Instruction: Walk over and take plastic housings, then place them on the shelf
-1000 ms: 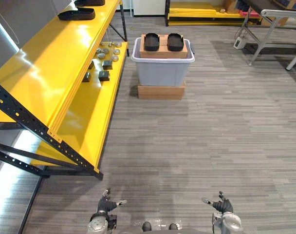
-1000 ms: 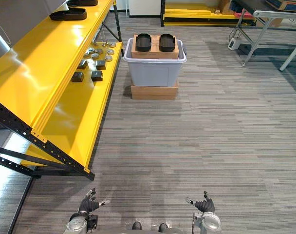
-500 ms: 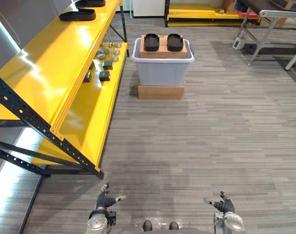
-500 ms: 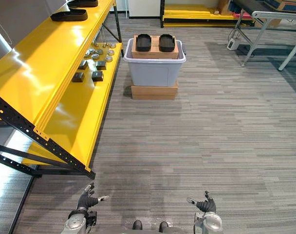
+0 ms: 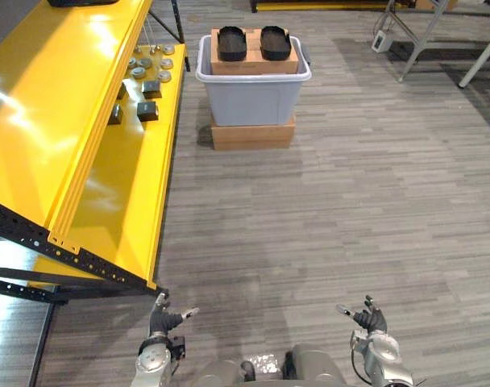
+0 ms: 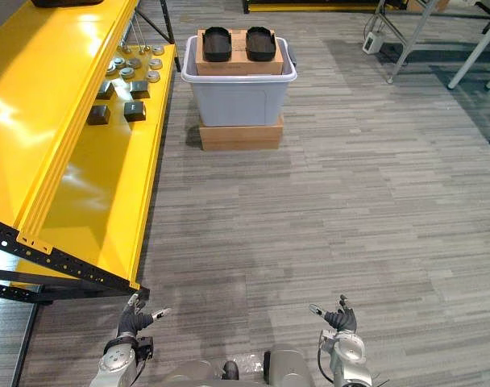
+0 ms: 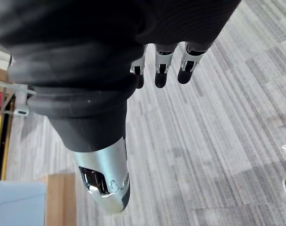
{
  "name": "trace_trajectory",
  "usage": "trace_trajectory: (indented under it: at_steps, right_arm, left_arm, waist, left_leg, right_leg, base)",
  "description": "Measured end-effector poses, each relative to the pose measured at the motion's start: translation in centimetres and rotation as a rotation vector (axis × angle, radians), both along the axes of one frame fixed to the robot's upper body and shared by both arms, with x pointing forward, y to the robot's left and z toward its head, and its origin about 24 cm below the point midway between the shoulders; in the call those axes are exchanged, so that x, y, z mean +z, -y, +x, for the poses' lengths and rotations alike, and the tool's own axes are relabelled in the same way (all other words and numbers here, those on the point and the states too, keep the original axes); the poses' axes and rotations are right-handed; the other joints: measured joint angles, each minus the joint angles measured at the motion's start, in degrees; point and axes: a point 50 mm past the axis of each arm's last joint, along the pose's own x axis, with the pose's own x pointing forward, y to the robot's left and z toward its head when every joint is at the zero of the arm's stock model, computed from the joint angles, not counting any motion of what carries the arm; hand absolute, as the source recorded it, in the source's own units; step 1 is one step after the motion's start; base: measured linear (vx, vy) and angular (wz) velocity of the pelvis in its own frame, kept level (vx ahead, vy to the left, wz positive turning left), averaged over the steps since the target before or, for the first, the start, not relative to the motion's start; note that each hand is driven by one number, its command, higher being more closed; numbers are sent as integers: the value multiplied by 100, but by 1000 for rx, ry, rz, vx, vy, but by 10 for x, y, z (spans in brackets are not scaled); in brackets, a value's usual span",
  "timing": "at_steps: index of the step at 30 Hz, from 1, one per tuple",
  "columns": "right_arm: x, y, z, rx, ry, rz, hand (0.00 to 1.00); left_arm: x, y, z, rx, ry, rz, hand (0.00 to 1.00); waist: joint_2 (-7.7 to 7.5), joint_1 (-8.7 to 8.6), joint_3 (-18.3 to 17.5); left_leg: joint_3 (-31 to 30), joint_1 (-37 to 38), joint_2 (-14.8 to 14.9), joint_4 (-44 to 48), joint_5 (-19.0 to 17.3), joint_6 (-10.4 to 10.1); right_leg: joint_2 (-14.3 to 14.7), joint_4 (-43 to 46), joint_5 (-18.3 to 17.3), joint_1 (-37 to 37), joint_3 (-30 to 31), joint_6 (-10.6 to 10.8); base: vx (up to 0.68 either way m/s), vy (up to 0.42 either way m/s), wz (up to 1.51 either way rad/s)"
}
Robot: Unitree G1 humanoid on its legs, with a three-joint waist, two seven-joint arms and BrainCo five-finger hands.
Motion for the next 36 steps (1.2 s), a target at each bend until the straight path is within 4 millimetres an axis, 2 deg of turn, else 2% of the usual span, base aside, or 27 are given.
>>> trace_trajectory:
  at_steps: [1,2,3,4,5,6,8,10,11,12,14,16,18,19,20,21,22,23,25,26,28,29,30,32,33,34,36]
  right_arm:
    - [1,1,2,-2,4,-5,0]
    - [3,5,4,-13,11,-15,0]
    - [3,5,3,-16,10,-15,0]
    - [3,6,3,-19,8,-16,0]
    - [2,7,2,-21,3,-17,0]
    - [5,7,7,-16,15,-18,0]
    - [6,4,11,-12,29,-12,0]
    - [6,-1,9,19,30,-14,0]
    - [5,-4,8,24,33,-10,0]
    - [5,-10,9,18,47,10,0]
    - [5,-15,10,8,52,32,0]
    - [4,-18,11,3,55,46,0]
    - [5,-18,12,-10,60,56,0]
    - [3,-15,8,-31,51,62,0]
    - [2,-11,6,-60,48,64,0]
    - [1,-9,5,-69,41,62,0]
    - [-3,-8,1,-77,16,63,0]
    - [-7,-12,-4,-74,-8,76,0]
    - [-9,-15,-7,-72,-17,86,0]
    - [-11,-18,-8,-75,-21,96,0]
    - [-15,-22,-16,-78,-40,108,0]
    - [-17,-23,-23,-77,-55,108,0]
    - [-18,-25,-29,-69,-62,105,0]
    - [-19,-28,-32,-65,-68,105,0]
    - [-19,-30,-33,-64,-67,110,0]
    - [-19,-31,-33,-65,-65,112,0]
    - [-20,-34,-35,-67,-71,120,0]
  left_arm:
    - [1,1,3,-2,5,-2,0]
    - [3,1,11,-6,21,0,0]
    - [4,1,13,-7,27,3,0]
    - [5,0,15,-5,29,10,0]
    - [2,-1,13,1,15,13,0]
    - [1,2,13,6,10,6,0]
    - [0,4,14,6,9,-1,0]
    - [-6,9,4,30,-16,-30,0]
    - [-6,10,2,31,-18,-32,0]
    - [-6,11,3,32,-17,-35,0]
    - [-7,14,1,36,-18,-47,0]
    - [-7,16,-3,41,-15,-53,0]
    - [-7,17,-4,41,-19,-57,0]
    - [-7,20,-1,36,-12,-64,0]
    - [-8,24,-2,39,-15,-76,0]
    - [-9,26,-4,41,-23,-84,0]
    - [-12,27,-8,43,-39,-87,0]
    - [-15,26,-13,49,-60,-86,0]
    - [-15,24,-12,63,-57,-87,0]
    - [-15,25,-13,65,-58,-93,0]
    - [-15,26,-12,59,-57,-97,0]
    - [-14,29,-8,38,-51,-107,0]
    - [-13,31,-4,26,-43,-107,0]
    - [-11,32,2,25,-26,-114,0]
    - [-9,32,6,21,-16,-114,0]
    - [-9,33,9,19,-13,-116,0]
    - [-12,35,9,17,-31,-122,0]
  waist:
    - [45,-7,32]
    - [106,-42,75]
    - [73,-60,73]
    - [8,-103,82]
    - [-9,-216,61]
    - [132,-225,42]
    - [125,-252,48]
    - [138,-223,72]
    - [128,-201,75]
    - [81,-104,82]
    - [15,62,112]
    - [26,191,113]
    - [37,249,140]
    - [5,316,159]
    - [0,329,159]
    - [-3,337,154]
    - [56,369,104]
    - [-129,364,31]
    - [-206,371,-5]
    - [-209,403,-6]
    - [-212,468,-2]
    - [-212,449,-3]
    - [-212,434,-4]
    - [-193,303,-7]
    - [-207,282,-28]
    - [-210,277,-38]
    - [-229,288,-23]
  left_leg:
    - [-26,86,67,-80,-13,-27]
    - [-189,240,203,-216,-48,-113]
    - [-279,296,208,-254,-56,-154]
    - [-418,431,214,-272,-119,-274]
    - [-632,599,312,-228,-216,-452]
    - [-726,546,551,20,-138,-608]
    - [-796,336,574,769,278,-873]
    - [-722,-390,651,3110,1587,-644]
    - [-609,-611,735,3702,1520,-611]
    - [-240,-1203,981,4654,1350,-408]
    - [34,-1858,1008,4919,1125,-360]
    - [149,-2398,960,4591,882,-436]
    - [154,-2788,819,3595,780,-497]
    - [155,-2901,642,2518,820,-554]
    - [138,-2922,466,1241,1069,-781]
    - [130,-2904,432,619,1282,-861]
    - [126,-2848,362,338,1996,-793]
    - [224,-2844,160,484,2049,-495]
    - [394,-2872,91,762,1713,-329]
    - [518,-2719,81,920,1465,-194]
    - [608,-2194,7,941,1104,-59]
    - [592,-1779,-82,894,951,-70]
    - [536,-1337,-148,773,866,-91]
    - [334,-773,-174,454,852,-97]
    - [277,-472,-146,197,813,-117]
    - [242,-360,-125,128,749,-121]
    - [116,98,-66,-83,634,-249]
  right_leg:
    - [82,-262,109,-121,-47,-23]
    - [193,-1047,633,-380,-129,-79]
    - [199,-1386,896,-422,-168,-118]
    - [177,-1749,1387,-472,-163,-277]
    - [168,-1691,2189,-462,-195,-587]
    - [304,-1303,1939,-519,-401,-808]
    - [360,-1111,1577,-342,-514,-931]
    - [532,-1490,1176,710,-507,-1033]
    - [580,-1639,1132,973,-472,-1075]
    - [674,-1983,1094,1527,-314,-1130]
    - [655,-2415,1078,2126,-74,-1154]
    - [625,-2804,974,2613,111,-1142]
    - [544,-3031,753,3005,217,-1000]
    - [423,-3079,605,3182,283,-928]
    - [324,-3109,444,3330,350,-869]
    - [310,-3167,366,3411,377,-817]
    - [236,-3227,180,3578,498,-714]
    - [23,-3196,18,3661,576,-713]
    - [-136,-2744,-7,3530,680,-663]
    - [-197,-2065,-1,3364,743,-507]
    - [-283,-182,302,2818,776,228]
    - [-382,1215,467,2353,770,598]
    - [-434,2195,437,1920,673,545]
    - [-546,2551,284,1384,226,284]
    - [-604,2324,168,1048,-72,110]
    - [-625,2114,133,891,-217,54]
    - [-619,690,137,585,-526,24]
  base:
    - [500,-14,34]
    - [442,-35,41]
    - [519,-79,59]
    - [607,-145,71]
    - [767,-198,55]
    - [651,-188,37]
    - [629,-214,15]
    - [712,-229,10]
    - [703,-184,-11]
    - [438,-112,-18]
    - [489,-77,-34]
    - [500,11,-43]
    - [445,88,-29]
    - [442,145,-17]
    - [446,159,-18]
    - [471,182,-30]
    - [515,222,-30]
    - [658,261,-30]
    - [593,214,-23]
    - [570,227,-46]
    - [538,220,-31]
    - [527,183,9]
    - [514,161,18]
    - [450,107,37]
    - [481,81,40]
    - [463,38,27]
    - [422,-31,25]
